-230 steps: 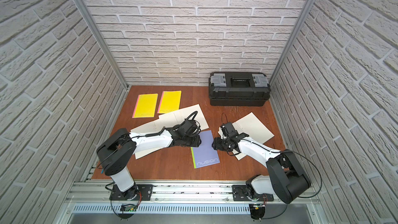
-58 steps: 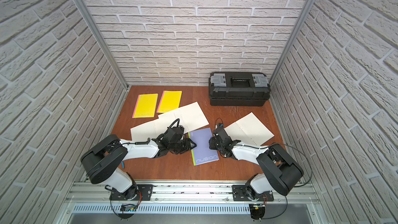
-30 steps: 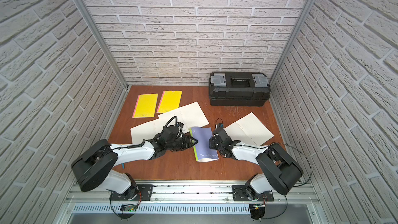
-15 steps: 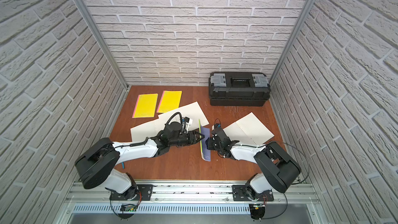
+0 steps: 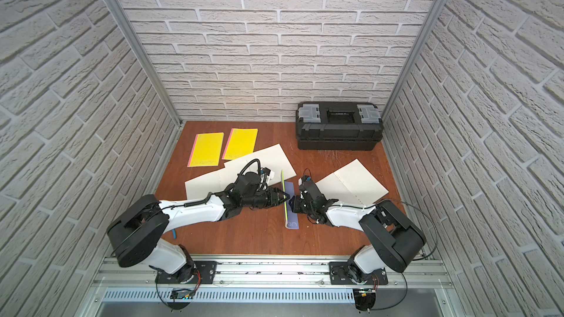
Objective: Close the notebook
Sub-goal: Pick up the notebook from the center of the board.
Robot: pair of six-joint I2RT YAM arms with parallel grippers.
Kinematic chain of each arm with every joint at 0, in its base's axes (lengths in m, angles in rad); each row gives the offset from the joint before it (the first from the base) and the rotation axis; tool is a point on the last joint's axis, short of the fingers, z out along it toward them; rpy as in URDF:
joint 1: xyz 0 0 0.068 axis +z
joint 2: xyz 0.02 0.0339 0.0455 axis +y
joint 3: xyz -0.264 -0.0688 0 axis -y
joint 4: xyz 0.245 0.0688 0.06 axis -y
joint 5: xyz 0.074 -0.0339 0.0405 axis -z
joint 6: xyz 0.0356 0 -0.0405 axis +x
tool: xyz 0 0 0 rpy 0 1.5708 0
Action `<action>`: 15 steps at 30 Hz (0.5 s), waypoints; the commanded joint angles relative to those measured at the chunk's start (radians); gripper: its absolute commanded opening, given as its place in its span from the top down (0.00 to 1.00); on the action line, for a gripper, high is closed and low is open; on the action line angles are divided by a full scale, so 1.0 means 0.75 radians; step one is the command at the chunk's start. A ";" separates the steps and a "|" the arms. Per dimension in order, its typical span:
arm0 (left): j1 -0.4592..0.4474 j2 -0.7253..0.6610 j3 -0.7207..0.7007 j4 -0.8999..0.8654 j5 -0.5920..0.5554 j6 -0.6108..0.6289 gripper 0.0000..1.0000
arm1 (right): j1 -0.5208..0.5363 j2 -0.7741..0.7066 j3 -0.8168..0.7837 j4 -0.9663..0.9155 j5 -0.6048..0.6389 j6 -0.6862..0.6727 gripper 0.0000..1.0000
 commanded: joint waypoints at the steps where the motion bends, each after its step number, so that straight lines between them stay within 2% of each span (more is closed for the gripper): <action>1: -0.010 -0.046 0.006 -0.222 -0.088 0.073 0.54 | 0.045 0.059 -0.074 -0.300 -0.143 0.016 0.63; 6: -0.006 -0.108 0.038 -0.409 -0.150 0.142 0.54 | 0.045 0.063 -0.074 -0.294 -0.145 0.018 0.63; 15: -0.001 -0.127 0.048 -0.457 -0.170 0.166 0.63 | 0.049 0.055 -0.072 -0.304 -0.142 0.017 0.63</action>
